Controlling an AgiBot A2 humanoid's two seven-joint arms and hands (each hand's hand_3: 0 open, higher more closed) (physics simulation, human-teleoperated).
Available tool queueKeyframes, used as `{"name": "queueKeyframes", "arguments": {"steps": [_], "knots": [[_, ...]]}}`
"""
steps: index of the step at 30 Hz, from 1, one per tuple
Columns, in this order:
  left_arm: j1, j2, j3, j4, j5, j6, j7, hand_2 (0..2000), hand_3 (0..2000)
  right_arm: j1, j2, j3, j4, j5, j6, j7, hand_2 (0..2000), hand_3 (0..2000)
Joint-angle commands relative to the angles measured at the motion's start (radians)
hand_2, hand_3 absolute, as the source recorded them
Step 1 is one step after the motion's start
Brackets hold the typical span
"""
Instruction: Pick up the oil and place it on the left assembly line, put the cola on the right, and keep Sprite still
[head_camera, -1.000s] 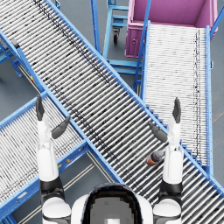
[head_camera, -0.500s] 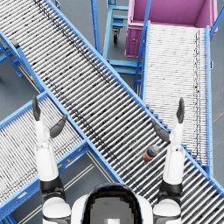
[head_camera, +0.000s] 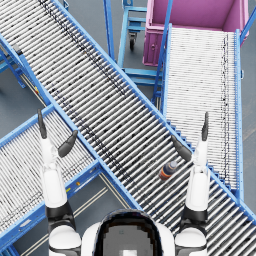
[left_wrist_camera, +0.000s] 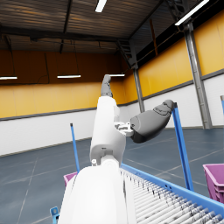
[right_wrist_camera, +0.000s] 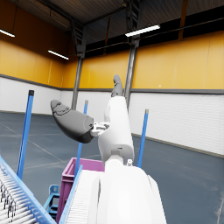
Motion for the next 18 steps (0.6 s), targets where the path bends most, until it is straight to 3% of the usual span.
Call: {"name": "queueKeyframes", "arguments": {"steps": [1, 18], "knots": [[0.001, 0.000, 0.000, -0.001, 0.000, 0.000, 0.000, 0, 0, 0.016, 0.001, 0.005, 0.006, 0.000, 0.000, 0.000, 0, 0], [0.003, 0.008, -0.004, -0.012, 0.000, 0.000, 0.000, 0, 0, 0.004, -0.009, -0.009, 0.018, 0.000, 0.000, 0.000, 0, 0]]}}
